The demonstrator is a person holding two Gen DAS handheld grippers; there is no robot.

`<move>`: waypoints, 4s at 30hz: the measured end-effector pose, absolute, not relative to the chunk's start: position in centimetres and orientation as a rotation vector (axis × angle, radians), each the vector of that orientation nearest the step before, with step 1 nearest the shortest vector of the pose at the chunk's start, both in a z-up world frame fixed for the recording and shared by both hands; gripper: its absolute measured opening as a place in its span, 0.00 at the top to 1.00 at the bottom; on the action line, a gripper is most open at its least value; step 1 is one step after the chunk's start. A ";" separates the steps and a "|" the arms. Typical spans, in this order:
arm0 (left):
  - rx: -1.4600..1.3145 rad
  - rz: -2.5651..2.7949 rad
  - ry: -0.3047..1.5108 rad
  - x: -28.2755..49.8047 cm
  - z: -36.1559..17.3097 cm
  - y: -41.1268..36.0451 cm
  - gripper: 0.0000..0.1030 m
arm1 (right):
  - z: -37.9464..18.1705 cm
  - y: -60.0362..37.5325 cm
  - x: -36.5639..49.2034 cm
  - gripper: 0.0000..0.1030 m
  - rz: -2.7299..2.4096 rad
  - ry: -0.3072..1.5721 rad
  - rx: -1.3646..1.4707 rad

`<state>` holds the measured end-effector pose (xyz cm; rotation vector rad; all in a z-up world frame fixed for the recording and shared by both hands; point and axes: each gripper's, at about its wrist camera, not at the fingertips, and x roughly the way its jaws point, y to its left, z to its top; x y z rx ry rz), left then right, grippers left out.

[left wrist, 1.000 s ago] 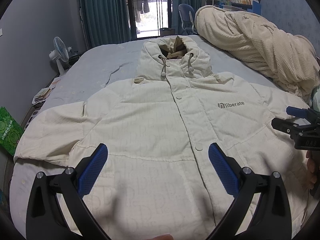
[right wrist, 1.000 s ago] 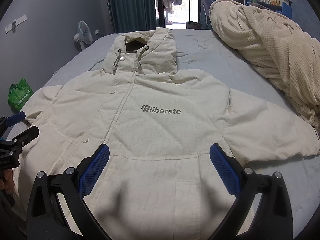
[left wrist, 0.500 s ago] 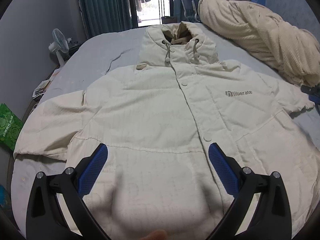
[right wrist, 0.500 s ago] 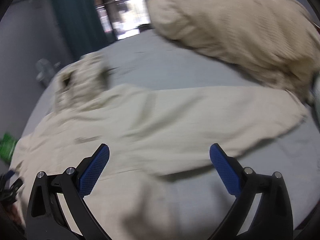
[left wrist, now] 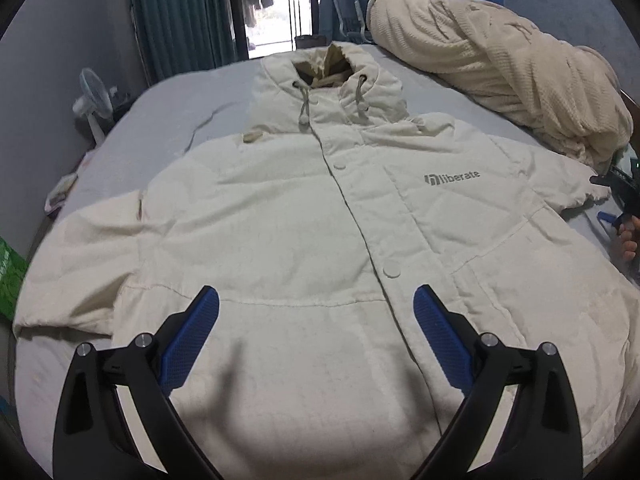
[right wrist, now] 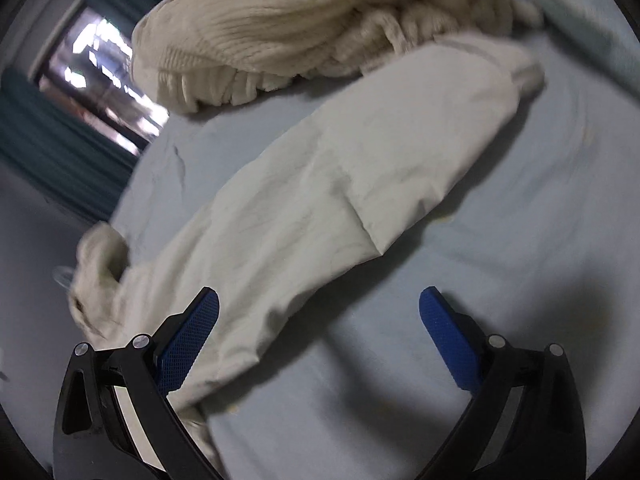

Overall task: Fold large clothes
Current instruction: 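Grasp the jacket sleeve cuff with the right gripper and lift it, then fold the held sleeve across the jacket front and release with the right gripper, then grasp the jacket side edge with the left gripper and fold it inward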

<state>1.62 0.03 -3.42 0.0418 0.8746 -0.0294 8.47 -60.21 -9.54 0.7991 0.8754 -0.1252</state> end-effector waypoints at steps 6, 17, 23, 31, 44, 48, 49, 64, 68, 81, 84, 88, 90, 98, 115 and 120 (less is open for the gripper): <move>0.009 -0.019 0.851 1.7 -3.4 0.2 0.10 | -10.2 -60.8 10.4 0.08 -0.163 0.801 0.907; 0.007 -0.013 0.822 1.7 -2.5 0.5 0.10 | -8.4 -60.4 12.3 0.85 -0.203 0.754 0.855; -0.024 0.022 0.828 1.8 -2.3 1.3 0.10 | -3.2 -56.9 12.7 0.89 -0.050 0.651 0.810; -0.056 0.052 0.817 1.6 -1.8 2.2 0.09 | 2.3 -47.6 12.9 0.89 0.176 0.609 0.716; -0.112 0.072 0.786 1.3 -0.5 3.9 0.09 | 6.4 -33.0 11.2 0.89 0.445 0.642 0.522; -0.120 0.079 0.772 1.1 0.0 4.2 0.09 | 4.8 -28.7 10.6 0.89 0.497 0.709 0.458; -0.122 0.082 0.769 1.0 0.1 4.3 0.09 | 4.1 -27.9 10.6 0.89 0.506 0.729 0.442; -0.144 0.093 0.780 1.3 0.0 5.1 0.09 | -5.2 -20.6 9.6 0.54 0.569 1.047 0.219; -0.144 0.093 0.780 1.3 0.0 5.0 0.09 | -3.7 -21.1 8.9 0.43 0.569 1.020 0.208; -0.099 0.080 0.786 1.0 -0.6 3.9 0.09 | -2.0 -30.4 9.4 0.21 0.195 0.903 -0.023; -0.074 0.062 0.783 1.2 -1.0 2.9 0.09 | -2.9 -32.5 9.7 0.20 0.114 0.910 -0.001; -0.068 0.009 0.803 2.3 -1.9 1.3 0.09 | -4.1 -33.6 10.8 0.20 0.035 0.940 -0.033; -0.049 -0.018 0.806 2.8 -2.1 0.1 0.09 | -4.9 -34.0 11.3 0.20 0.035 0.975 -0.024; 0.165 -0.150 0.731 7.1 -0.7 -9.2 0.09 | -5.2 -35.6 11.5 0.12 0.012 0.986 0.046; 0.408 -0.221 0.847 16.8 -6.3 -21.8 0.22 | -5.3 -39.4 11.0 0.07 -0.123 0.956 0.199; 0.265 -0.228 0.844 17.1 -5.0 -19.0 0.76 | -5.3 -38.9 11.3 0.07 -0.104 0.958 0.189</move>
